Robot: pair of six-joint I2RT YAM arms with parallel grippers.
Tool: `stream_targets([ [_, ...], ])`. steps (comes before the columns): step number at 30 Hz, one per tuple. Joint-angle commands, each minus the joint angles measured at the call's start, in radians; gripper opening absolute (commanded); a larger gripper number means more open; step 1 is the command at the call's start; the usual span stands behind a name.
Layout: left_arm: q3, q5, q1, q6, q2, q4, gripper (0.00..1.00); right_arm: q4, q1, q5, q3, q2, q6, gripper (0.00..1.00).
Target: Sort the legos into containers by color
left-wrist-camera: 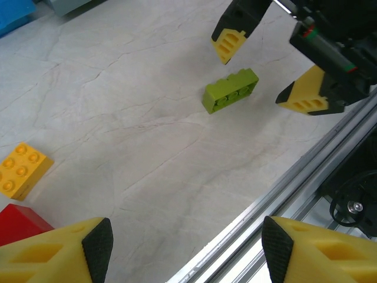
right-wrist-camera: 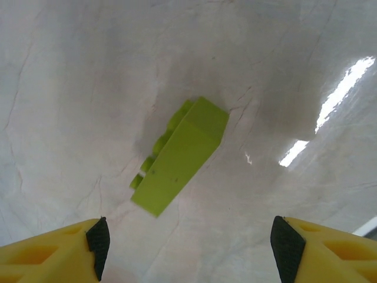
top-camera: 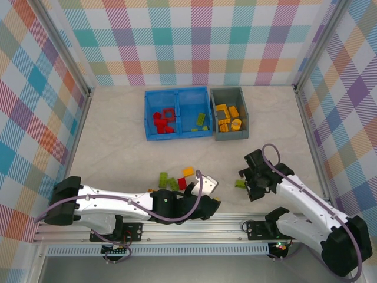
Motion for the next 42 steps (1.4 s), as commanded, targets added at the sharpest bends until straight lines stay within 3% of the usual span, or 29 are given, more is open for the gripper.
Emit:
stream_targets([
  [1, -0.002, -0.027, -0.013, 0.028, -0.025, 0.047, 0.70, 0.102, -0.043, -0.077, -0.041, 0.040, 0.113, 0.74],
  [7, 0.012, -0.036, -0.013, 0.037, -0.032, 0.029, 0.70, 0.207, -0.085, -0.113, -0.074, 0.123, 0.143, 0.69],
  [11, 0.006, -0.044, -0.013, 0.030, -0.043, 0.026, 0.70, 0.244, -0.093, -0.129, -0.076, 0.186, 0.134, 0.61],
  [14, 0.005, -0.059, -0.013, 0.022, -0.060, 0.012, 0.70, 0.257, -0.094, -0.129, -0.085, 0.204, 0.126, 0.49],
  [19, 0.024, -0.160, -0.009, -0.025, -0.150, -0.067, 0.70, 0.227, -0.092, -0.097, -0.025, 0.183, -0.012, 0.18],
  [22, 0.086, -0.209, 0.055, -0.099, -0.229, -0.227, 0.71, 0.169, -0.031, -0.007, 0.136, 0.202, -0.233, 0.16],
  [25, 0.116, -0.166, 0.182, -0.128, -0.336, -0.322, 0.72, 0.105, 0.091, 0.081, 0.357, 0.304, -0.462, 0.15],
  [31, 0.152, -0.040, 0.443, -0.092, -0.465, -0.355, 0.72, 0.096, 0.193, 0.030, 0.782, 0.593, -0.793, 0.15],
  [36, 0.232, 0.120, 0.606, -0.100, -0.362, -0.373, 0.74, 0.013, 0.174, 0.000, 1.162, 0.906, -0.982, 0.16],
  [42, 0.309, 0.232, 0.676, -0.109, -0.171, -0.343, 0.74, -0.041, 0.088, -0.084, 1.478, 1.208, -1.090, 0.16],
])
